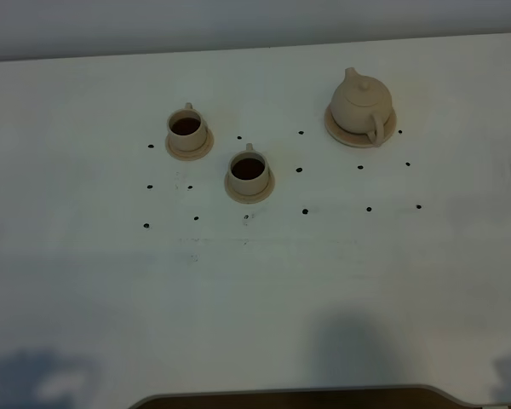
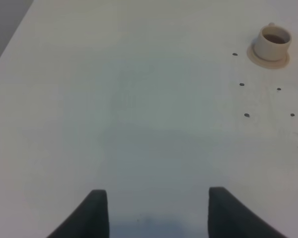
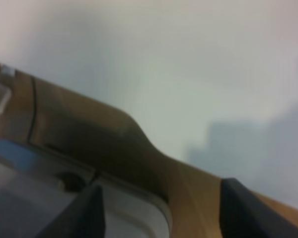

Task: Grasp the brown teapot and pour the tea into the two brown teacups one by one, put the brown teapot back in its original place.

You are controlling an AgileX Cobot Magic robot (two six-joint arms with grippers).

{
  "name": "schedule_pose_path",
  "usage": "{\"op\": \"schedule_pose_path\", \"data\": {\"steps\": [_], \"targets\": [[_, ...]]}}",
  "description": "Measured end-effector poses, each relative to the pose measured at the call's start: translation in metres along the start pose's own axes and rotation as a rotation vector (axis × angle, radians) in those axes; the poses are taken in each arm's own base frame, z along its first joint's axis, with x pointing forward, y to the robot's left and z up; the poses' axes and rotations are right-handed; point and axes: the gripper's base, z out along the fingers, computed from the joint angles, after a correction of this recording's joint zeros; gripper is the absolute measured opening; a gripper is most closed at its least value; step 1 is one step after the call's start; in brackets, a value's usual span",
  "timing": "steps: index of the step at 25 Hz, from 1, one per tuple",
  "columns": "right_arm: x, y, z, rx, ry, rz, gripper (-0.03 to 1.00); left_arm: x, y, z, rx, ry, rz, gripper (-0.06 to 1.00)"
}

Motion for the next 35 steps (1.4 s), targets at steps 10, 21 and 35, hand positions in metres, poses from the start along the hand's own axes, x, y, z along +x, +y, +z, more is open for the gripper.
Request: {"op": "schedule_pose_path", "data": {"steps": [10,21,35], "targets": [[0.020,0.000,-0.025,0.047,-0.212,-0.008,0.51,0.000,0.000,0.000,0.000,0.000,-0.001,0.49],[0.041,-0.003,-0.044,0.217,-0.425,0.136,0.51,0.000,0.000,0.000,0.000,0.000,-0.001,0.49],[0.057,0.003,-0.054,0.291,-0.567,0.176,0.51,0.000,0.000,0.000,0.000,0.000,-0.001,0.49]]}}
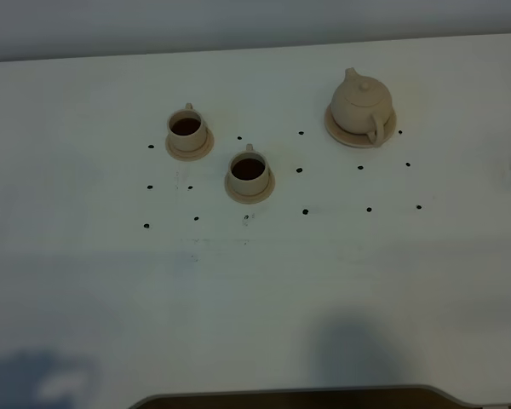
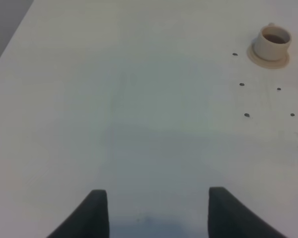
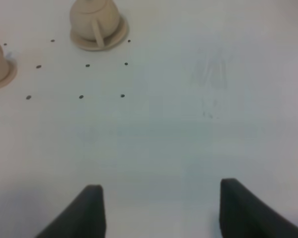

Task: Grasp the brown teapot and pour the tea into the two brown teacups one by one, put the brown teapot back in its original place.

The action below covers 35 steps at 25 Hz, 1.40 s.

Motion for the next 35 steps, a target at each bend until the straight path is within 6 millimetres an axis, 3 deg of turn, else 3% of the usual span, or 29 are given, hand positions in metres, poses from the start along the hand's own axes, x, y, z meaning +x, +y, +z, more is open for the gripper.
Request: {"op": "schedule_pose_path", "data": {"steps": [35], "targets": [[0.0001,0.0001,-0.0001,-0.001,-0.001,0.000,0.51,0.0000,0.0000,0.0000,0.000,0.000,0.001,0.49]]}}
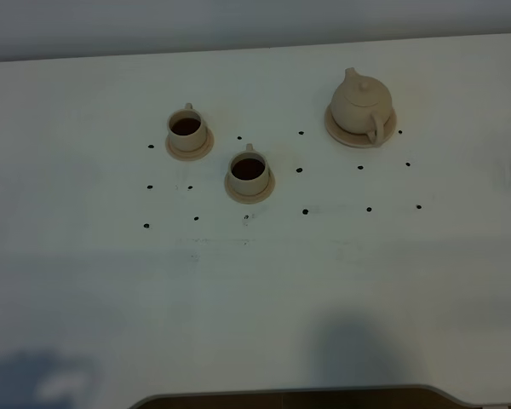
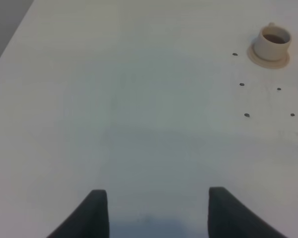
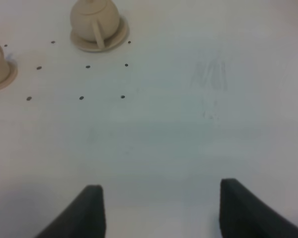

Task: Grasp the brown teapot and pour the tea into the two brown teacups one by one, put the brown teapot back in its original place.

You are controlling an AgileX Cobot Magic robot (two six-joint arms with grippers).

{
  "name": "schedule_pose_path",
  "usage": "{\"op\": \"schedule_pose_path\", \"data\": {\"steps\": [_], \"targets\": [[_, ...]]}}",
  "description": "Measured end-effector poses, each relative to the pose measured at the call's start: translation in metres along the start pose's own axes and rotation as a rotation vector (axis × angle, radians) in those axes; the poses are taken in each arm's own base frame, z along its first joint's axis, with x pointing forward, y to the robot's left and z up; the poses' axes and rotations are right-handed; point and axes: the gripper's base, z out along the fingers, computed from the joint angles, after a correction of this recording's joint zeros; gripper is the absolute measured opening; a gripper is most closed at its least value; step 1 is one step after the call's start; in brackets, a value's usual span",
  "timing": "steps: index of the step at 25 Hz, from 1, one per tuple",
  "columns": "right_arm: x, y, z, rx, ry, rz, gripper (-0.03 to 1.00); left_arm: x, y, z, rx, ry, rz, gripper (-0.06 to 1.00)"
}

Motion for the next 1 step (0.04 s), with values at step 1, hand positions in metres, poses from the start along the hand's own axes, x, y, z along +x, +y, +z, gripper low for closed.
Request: {"op": "schedule_pose_path", "data": {"steps": [1], "targets": [[0.0000,0.0000,0.0000,0.000,0.000,0.000,0.51,0.0000,0.0000,0.0000,0.000,0.000,0.000,0.49]]}}
